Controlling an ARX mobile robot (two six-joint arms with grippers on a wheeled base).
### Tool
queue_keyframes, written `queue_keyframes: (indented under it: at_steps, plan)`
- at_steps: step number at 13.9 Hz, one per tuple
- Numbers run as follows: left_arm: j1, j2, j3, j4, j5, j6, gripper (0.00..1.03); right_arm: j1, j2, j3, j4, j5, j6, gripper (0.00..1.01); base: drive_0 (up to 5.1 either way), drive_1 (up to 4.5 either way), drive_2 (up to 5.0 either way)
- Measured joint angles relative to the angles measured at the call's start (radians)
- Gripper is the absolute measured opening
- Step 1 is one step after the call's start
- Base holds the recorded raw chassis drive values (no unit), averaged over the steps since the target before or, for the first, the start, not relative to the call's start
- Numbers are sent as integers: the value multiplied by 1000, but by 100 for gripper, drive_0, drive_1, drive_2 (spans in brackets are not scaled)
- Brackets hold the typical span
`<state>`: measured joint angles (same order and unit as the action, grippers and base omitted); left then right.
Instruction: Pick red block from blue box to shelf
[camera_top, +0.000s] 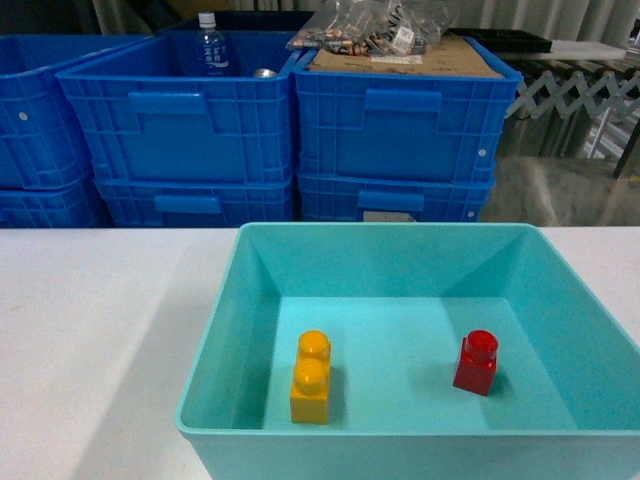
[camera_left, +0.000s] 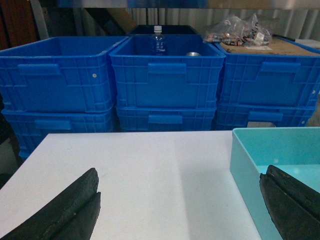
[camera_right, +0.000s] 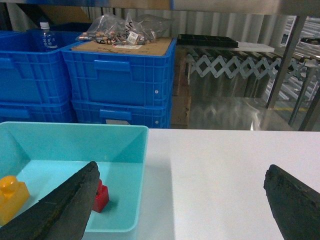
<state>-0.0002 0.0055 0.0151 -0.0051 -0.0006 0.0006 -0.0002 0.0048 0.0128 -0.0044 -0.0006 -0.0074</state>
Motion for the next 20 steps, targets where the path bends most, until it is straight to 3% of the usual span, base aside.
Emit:
queue_keyframes:
  at_steps: [20]
  plan:
    - [0, 0, 0, 0, 0, 0, 98, 0, 0, 0, 0, 0, 0, 98, 0, 0, 0]
